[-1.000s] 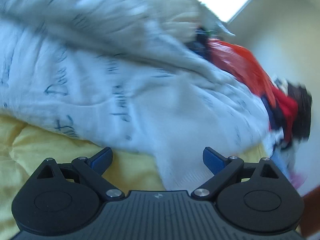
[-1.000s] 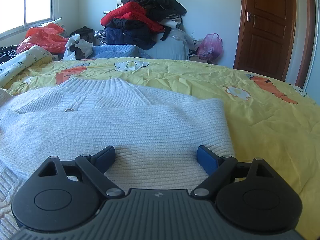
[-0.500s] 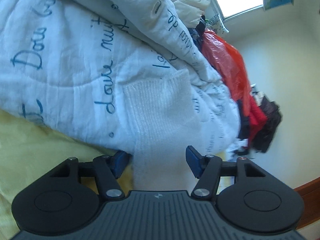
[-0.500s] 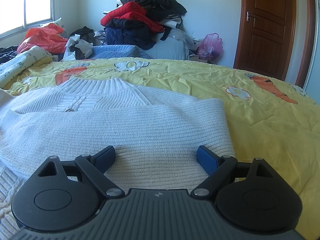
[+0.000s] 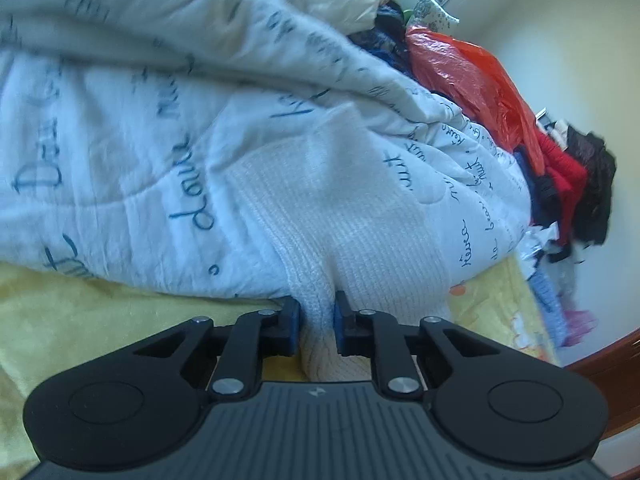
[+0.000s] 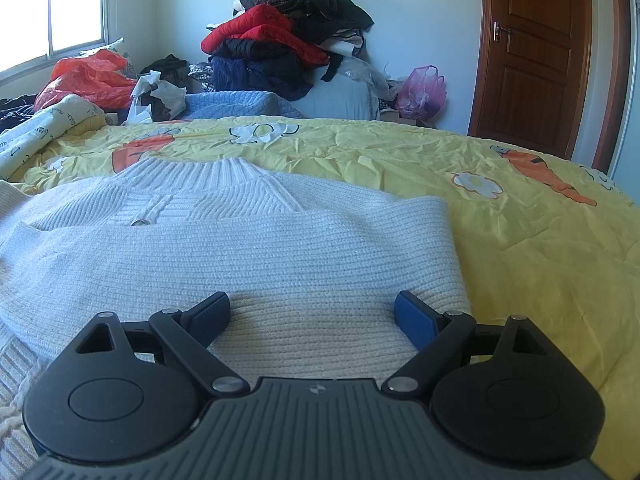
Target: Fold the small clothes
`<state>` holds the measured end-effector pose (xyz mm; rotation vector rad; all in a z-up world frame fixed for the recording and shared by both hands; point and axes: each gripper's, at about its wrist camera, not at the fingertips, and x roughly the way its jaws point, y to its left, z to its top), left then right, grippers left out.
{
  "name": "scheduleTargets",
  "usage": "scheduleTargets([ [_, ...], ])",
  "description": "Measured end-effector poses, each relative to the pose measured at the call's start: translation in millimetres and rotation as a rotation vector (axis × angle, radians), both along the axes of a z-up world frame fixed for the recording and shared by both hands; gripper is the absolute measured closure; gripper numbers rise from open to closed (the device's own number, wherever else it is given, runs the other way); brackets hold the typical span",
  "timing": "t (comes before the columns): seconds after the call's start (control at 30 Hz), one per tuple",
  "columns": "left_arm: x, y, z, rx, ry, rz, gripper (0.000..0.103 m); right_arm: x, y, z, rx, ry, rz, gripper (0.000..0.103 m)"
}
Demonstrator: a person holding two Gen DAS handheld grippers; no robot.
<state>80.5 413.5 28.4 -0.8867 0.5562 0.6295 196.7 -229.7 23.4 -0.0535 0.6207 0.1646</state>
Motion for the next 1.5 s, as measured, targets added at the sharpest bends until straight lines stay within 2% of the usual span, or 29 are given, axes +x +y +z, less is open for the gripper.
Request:
scheduleTargets([
  [0.1, 4, -30, 24, 0.118, -0.035, -0.012, 0.089, 0, 0, 0, 0.003, 0.000, 0.000, 0.013],
  [0.2, 14, -76, 55, 0.248, -0.106, -0.081, 0.090, -1, 1, 0, 0.005, 0.000, 0.000, 0.012],
  [0.27, 25, -117, 71, 0.329, -0.158, -0.169, 0.090, -1, 1, 0, 0.008, 0.000, 0.001, 0.012],
  [0.37, 51, -194, 81, 0.422, -0.196, -0.376, 0.090, -1, 1, 1, 0.013, -0.001, 0.000, 0.012],
  [0.43, 60, -250, 75, 0.488, -0.204, -0.518, 0.090, -1, 1, 0, 0.020, -0.001, 0.001, 0.012],
  [0.5, 64, -299, 59, 0.493, -0.192, -0.666, 0.090, 0, -1, 0, 0.034, 0.001, 0.003, 0.011],
  [0.6, 70, -357, 27, 0.517, -0.081, -0.890, 0.088, 0, -3, 0, 0.053, 0.004, 0.005, 0.011],
  [0.7, 53, -384, 10, 0.636, -0.016, -1.009, 0.077, 0, -3, 0, 0.058, 0.005, 0.006, 0.010],
  [0.73, 43, -387, 10, 0.688, -0.018, -1.020, 0.065, 0, -3, 0, 0.058, 0.005, 0.006, 0.010],
  [0.77, 33, -385, 11, 0.733, -0.026, -1.015, 0.042, 0, -3, 0, 0.060, 0.005, 0.007, 0.010],
  [0.8, 21, -383, 12, 0.765, -0.047, -0.998, 0.029, 0, -4, 0, 0.064, 0.004, 0.009, 0.010],
  [0.83, 9, -380, 14, 0.785, -0.078, -0.970, 0.012, 0, -4, 0, 0.068, 0.004, 0.010, 0.009],
  [0.87, -3, -374, 15, 0.792, -0.111, -0.938, 0.008, 0, -4, 0, 0.070, 0.003, 0.011, 0.009],
  [0.9, -15, -370, 18, 0.782, -0.132, -0.912, 0.008, 0, -4, 0, 0.071, 0.003, 0.011, 0.009],
  [0.97, -22, -355, 16, 0.703, -0.131, -0.891, 0.008, 0, -4, 0, 0.067, 0.003, 0.011, 0.009],
  [1.03, -22, -346, 5, 0.633, -0.097, -0.874, 0.008, 0, -4, 0, 0.059, 0.005, 0.013, 0.007],
  [1.1, -12, -341, -8, 0.581, -0.016, -0.856, 0.008, 1, 0, 3, 0.034, 0.014, 0.025, 0.005],
  [1.17, -11, -334, -8, 0.551, -0.023, -0.820, 0.008, 0, 8, 13, 0.003, 0.021, 0.023, 0.009],
  [1.2, -10, -333, -8, 0.539, -0.020, -0.815, 0.008, -2, 12, 23, 0.046, 0.019, 0.025, 0.011],
  [1.27, -9, -333, -9, 0.541, -0.004, -0.824, 0.005, -6, 17, 39, 0.206, 0.034, 0.079, 0.011],
  [1.3, -7, -334, -9, 0.546, -0.002, -0.830, 0.005, -5, 22, 44, 0.285, 0.075, 0.120, 0.014],
  [1.37, -6, -333, -10, 0.545, -0.002, -0.833, 0.004, 7, 36, 46, 0.393, 0.211, 0.189, 0.025],
  [1.43, -3, -331, -11, 0.533, -0.011, -0.830, 0.004, 24, 50, 37, 0.459, 0.368, 0.204, 0.038],
  [1.5, 9, -335, -13, 0.521, -0.019, -0.822, 0.004, 34, 59, 25, 0.470, 0.444, 0.189, 0.040],
])
